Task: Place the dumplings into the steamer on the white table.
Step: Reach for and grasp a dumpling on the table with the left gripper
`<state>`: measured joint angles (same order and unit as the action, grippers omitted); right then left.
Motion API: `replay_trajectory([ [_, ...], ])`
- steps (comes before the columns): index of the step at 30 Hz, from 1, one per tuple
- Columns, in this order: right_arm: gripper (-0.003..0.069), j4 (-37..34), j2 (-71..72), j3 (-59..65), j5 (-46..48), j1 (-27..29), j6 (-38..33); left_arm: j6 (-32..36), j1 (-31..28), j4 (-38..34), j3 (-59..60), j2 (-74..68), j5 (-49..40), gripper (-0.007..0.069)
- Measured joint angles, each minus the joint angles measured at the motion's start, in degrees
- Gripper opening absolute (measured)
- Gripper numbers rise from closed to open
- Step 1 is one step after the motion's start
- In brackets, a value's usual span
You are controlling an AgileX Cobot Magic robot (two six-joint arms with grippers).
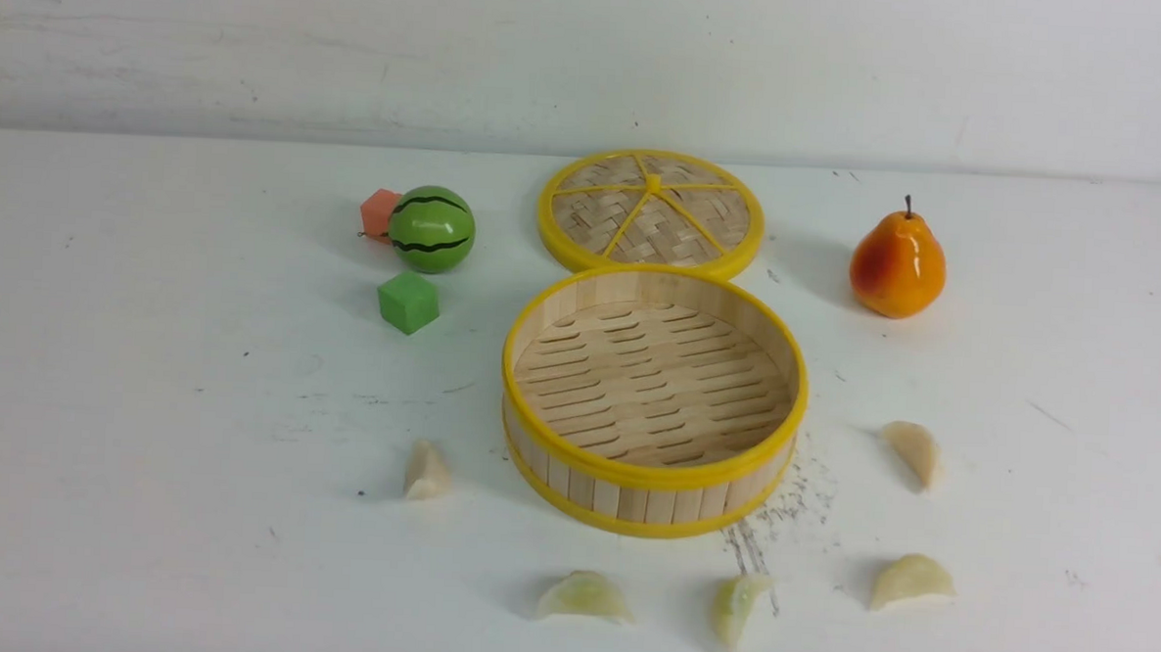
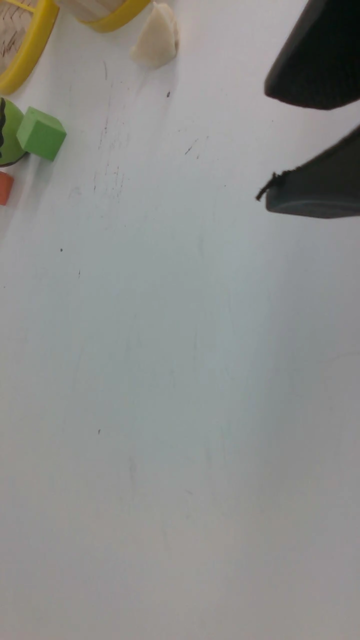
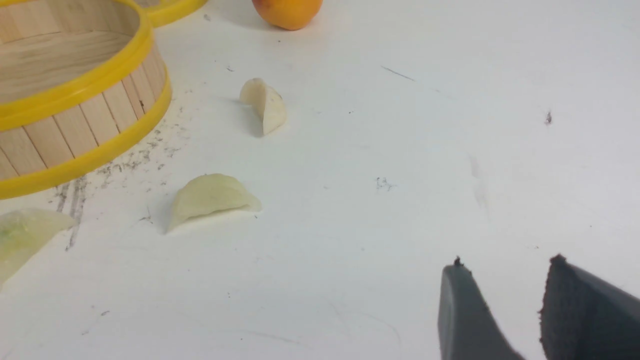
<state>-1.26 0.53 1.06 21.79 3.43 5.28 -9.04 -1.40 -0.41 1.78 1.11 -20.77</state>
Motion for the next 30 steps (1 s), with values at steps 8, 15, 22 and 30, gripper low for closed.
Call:
replay_trajectory([
  [8,0.0239,2.66,0.00,0.00,-0.05,0.00,0.00,0.00,0.00,0.00,0.00,0.00,0.00,0.0237],
  [15,0.0239,2.61,0.00,0.00,-0.05,0.00,0.00,0.00,0.00,0.00,0.00,0.00,0.00,0.0237],
  [22,0.0239,1.26,0.00,0.00,-0.05,0.00,0.00,0.00,0.00,0.00,0.00,0.00,0.00,0.0237],
  [30,0.0239,-0.06,0.00,0.00,-0.05,0.00,0.00,0.00,0.00,0.41,0.00,0.00,0.22,0.0237],
])
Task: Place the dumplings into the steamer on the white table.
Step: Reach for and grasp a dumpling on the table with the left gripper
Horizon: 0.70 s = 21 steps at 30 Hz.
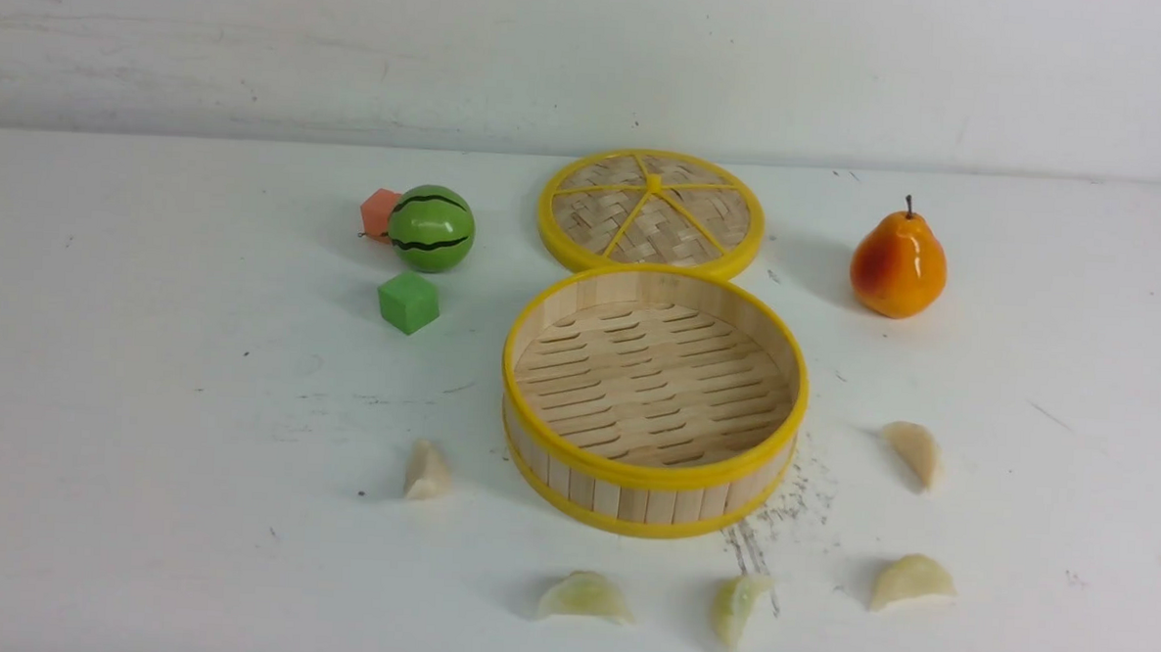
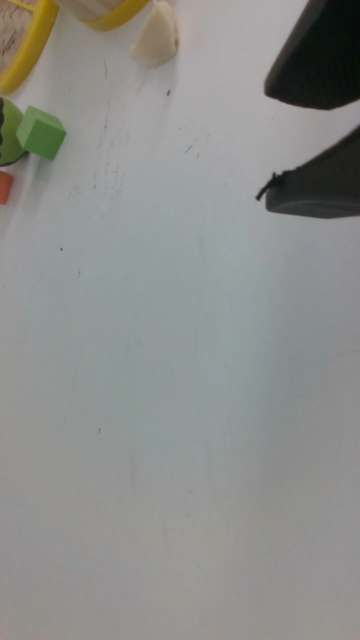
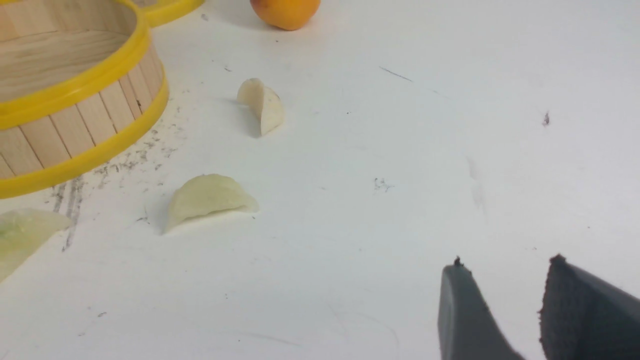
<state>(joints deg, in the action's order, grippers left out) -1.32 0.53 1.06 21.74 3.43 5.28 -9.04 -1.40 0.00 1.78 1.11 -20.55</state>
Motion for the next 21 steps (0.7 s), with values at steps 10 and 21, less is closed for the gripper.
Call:
replay_trajectory([
  [10,0.0239,-12.29,0.00,0.00,0.07,0.00,5.35,-28.74,0.00,-39.88,0.00,0.00,8.84,0.0237],
  [21,0.0239,-43.69,0.00,0.47,1.03,0.00,21.87,-33.40,0.00,-54.35,0.00,0.00,10.57,0.0237],
])
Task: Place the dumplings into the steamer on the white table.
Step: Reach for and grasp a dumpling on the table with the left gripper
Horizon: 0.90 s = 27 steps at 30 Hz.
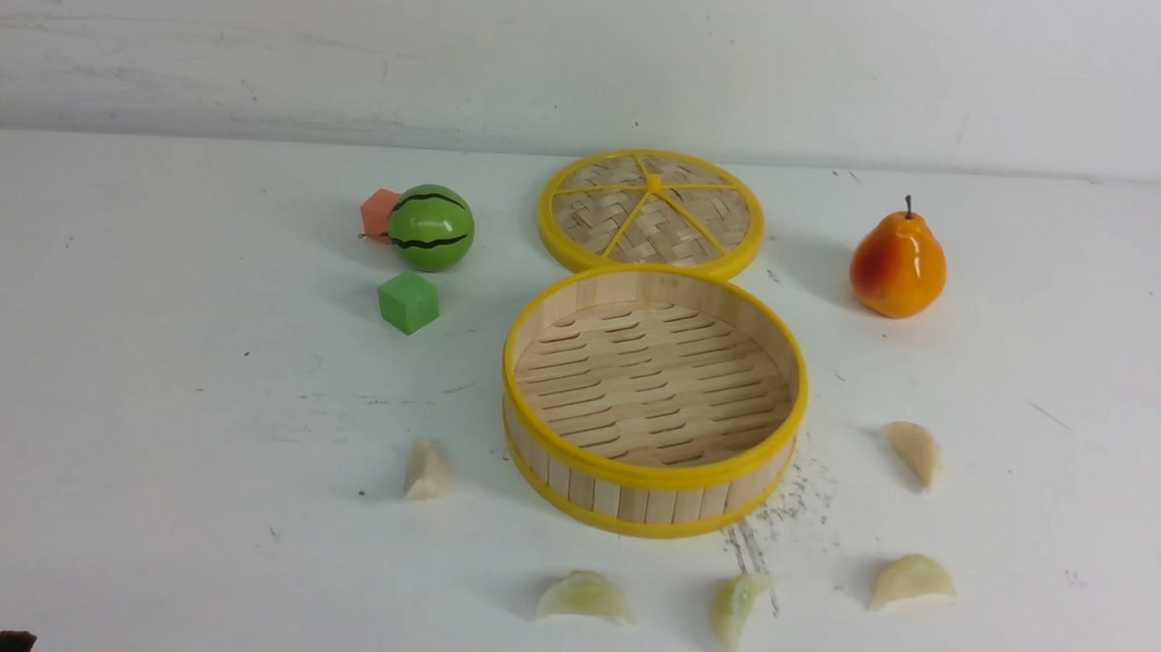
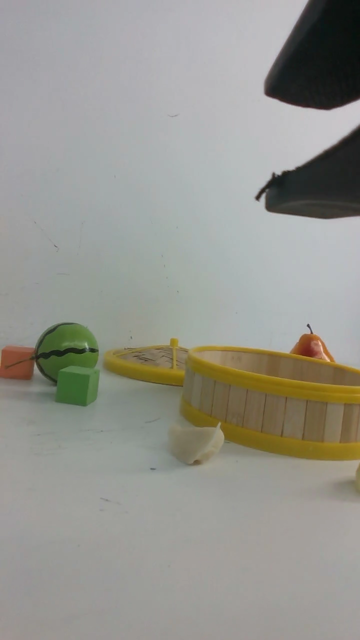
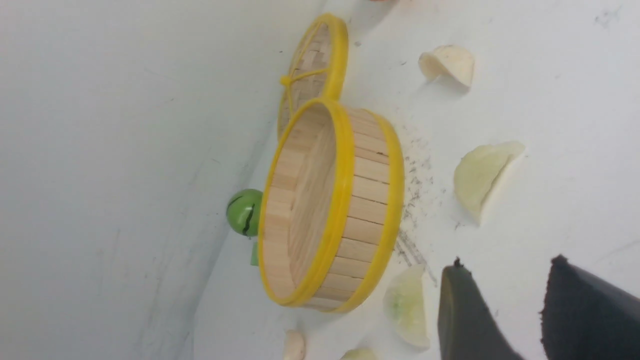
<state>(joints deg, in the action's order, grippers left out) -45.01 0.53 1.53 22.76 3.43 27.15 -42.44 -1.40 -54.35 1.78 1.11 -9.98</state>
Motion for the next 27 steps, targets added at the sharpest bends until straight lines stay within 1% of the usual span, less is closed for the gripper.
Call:
replay_trajectory([
  [3,0.0239,-0.18,0.00,0.00,-0.16,0.00,0.42,1.84,0.00,-1.24,-0.20,0.00,-0.14,0.0237],
  [5,0.0239,-0.18,0.00,0.00,-0.16,0.00,0.00,6.62,0.00,-1.06,-1.82,0.00,-0.70,0.0237],
  [6,0.0239,-0.39,0.00,0.00,-0.16,0.00,-1.72,11.65,0.00,-0.44,-3.53,0.00,-1.06,0.0237],
  [8,0.0239,-0.63,0.00,-0.20,-0.38,0.00,-4.81,18.39,0.00,0.42,-6.50,0.00,-2.11,0.0237],
  [10,0.0239,-0.63,0.00,-2.27,-1.36,0.00,-13.22,28.56,0.00,2.59,-12.31,-0.22,-4.92,0.0237],
  [12,0.0234,-0.63,0.00,-4.46,-2.76,0.00,-18.40,33.64,0.00,4.53,-15.85,-1.55,-7.39,0.0232],
  [13,0.0220,-0.63,-0.46,-6.39,-3.83,0.00,-22.24,36.63,0.00,6.38,-18.50,-3.36,-9.01,0.0219],
  [14,0.0191,-0.57,-1.76,-8.52,-4.86,0.00,-26.11,38.95,0.00,8.58,-21.18,-5.69,-10.73,0.0198],
  [17,0.0090,0.61,-8.69,-15.37,-6.25,0.00,-36.30,42.03,0.00,15.92,-28.62,-14.15,-16.25,0.0102],
  [19,0.0009,1.94,-16.20,-20.89,-5.63,0.00,-43.81,42.80,0.00,21.15,-34.80,-21.16,-22.08,0.0016],
  [20,-0.0007,2.66,-20.21,-23.27,-4.82,0.00,-47.23,43.01,0.00,23.08,-37.91,-24.04,-24.82,-0.0009],
  [21,-0.0018,3.40,-24.22,-26.88,-2.68,0.00,-50.21,43.06,0.00,25.82,-40.97,-28.37,-29.42,-0.0014],
  [24,-0.0021,4.30,-35.24,-34.55,4.87,-0.66,-55.19,43.37,0.08,31.13,-48.89,-38.06,-40.88,-0.0014],
  [26,-0.0020,5.40,-42.20,-39.37,10.36,-3.11,-56.36,43.42,1.98,34.98,-52.34,-44.67,-45.72,-0.0014],
  [27,-0.0020,5.40,-42.20,-39.37,10.87,-3.11,-56.36,43.42,1.98,34.98,-52.61,-45.22,-46.02,-0.0014],
])
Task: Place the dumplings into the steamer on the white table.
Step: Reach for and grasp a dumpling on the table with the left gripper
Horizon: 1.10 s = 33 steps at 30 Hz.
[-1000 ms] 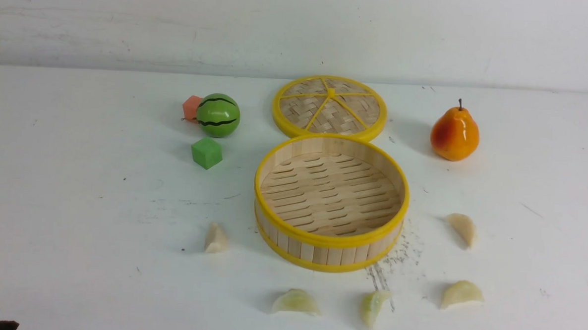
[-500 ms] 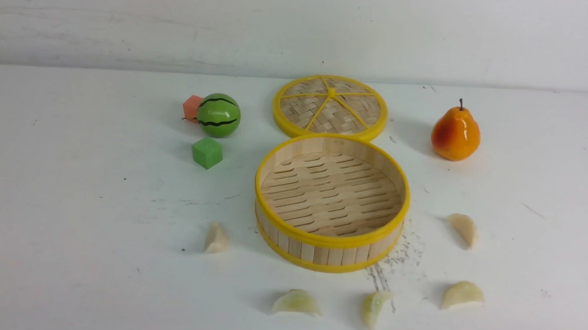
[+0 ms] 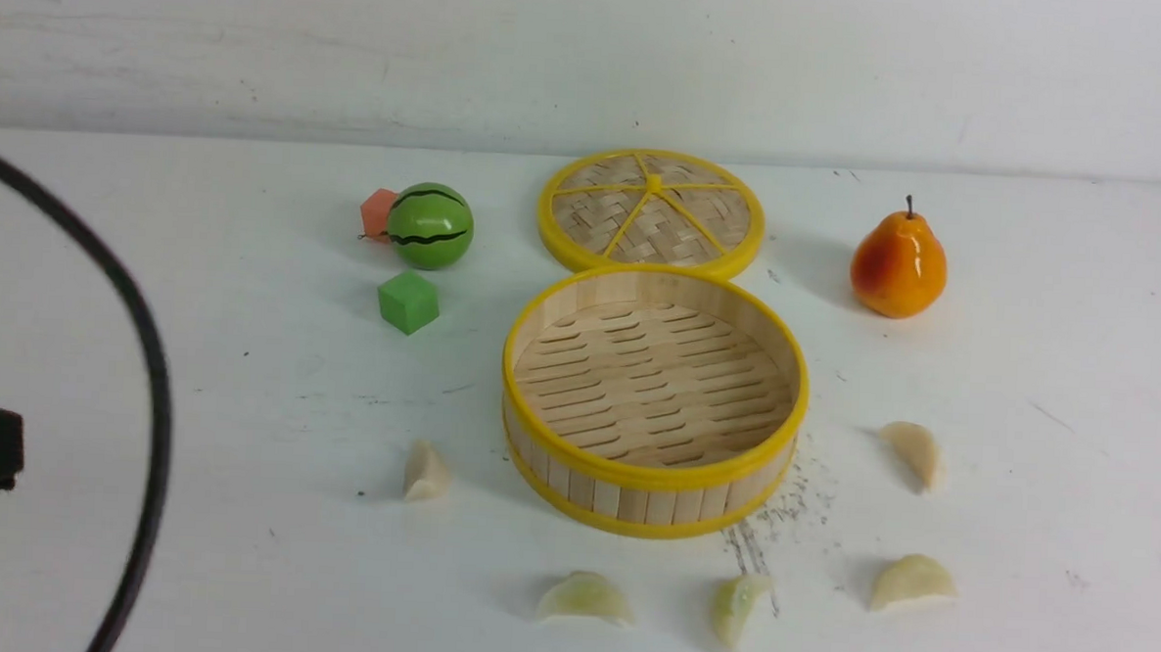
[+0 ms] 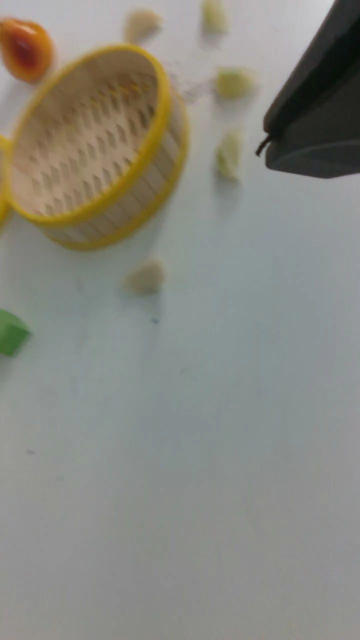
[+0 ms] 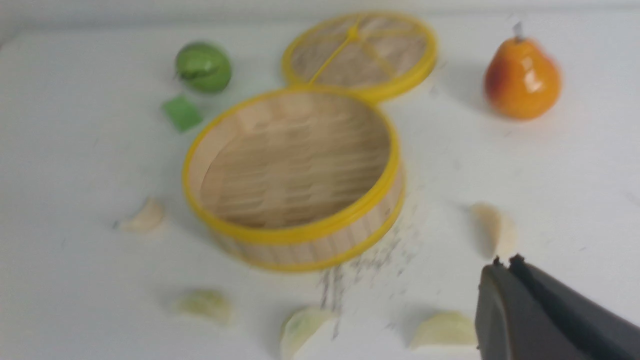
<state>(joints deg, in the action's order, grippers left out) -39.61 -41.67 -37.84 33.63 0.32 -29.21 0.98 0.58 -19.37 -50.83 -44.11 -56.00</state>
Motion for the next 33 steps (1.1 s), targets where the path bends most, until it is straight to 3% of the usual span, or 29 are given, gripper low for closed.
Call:
replay_trajectory([
  [8,-0.0018,7.14,-19.06,-10.89,17.57,-13.10,-0.51,-8.99,19.92,15.73,-5.90,-18.94,-3.12,-0.0014],
  [14,-0.0015,7.33,-22.41,-11.97,18.77,-15.36,-0.51,-16.22,25.70,22.40,-11.73,-30.00,-3.67,0.0007],
  [19,-0.0015,7.33,-22.41,-12.04,17.75,-15.36,-0.51,-18.45,25.84,22.11,-18.36,-40.48,-2.23,0.0185],
  [24,-0.0015,6.96,-22.41,-12.04,17.70,-15.36,-0.51,-22.62,25.84,22.59,-25.90,-50.72,-0.35,0.0460],
  [26,-0.0013,6.73,-22.41,-12.04,17.70,-15.36,-0.51,-23.18,25.84,23.43,-28.27,-54.50,-0.01,0.0536],
  [29,-0.0008,6.42,-22.41,-12.04,17.90,-15.36,-0.51,-23.29,24.77,23.33,-31.54,-60.19,0.16,0.0601],
  [33,-0.0005,6.25,-22.41,-12.04,18.32,-15.36,-0.51,-23.40,22.65,22.29,-34.51,-66.61,0.42,0.0602],
])
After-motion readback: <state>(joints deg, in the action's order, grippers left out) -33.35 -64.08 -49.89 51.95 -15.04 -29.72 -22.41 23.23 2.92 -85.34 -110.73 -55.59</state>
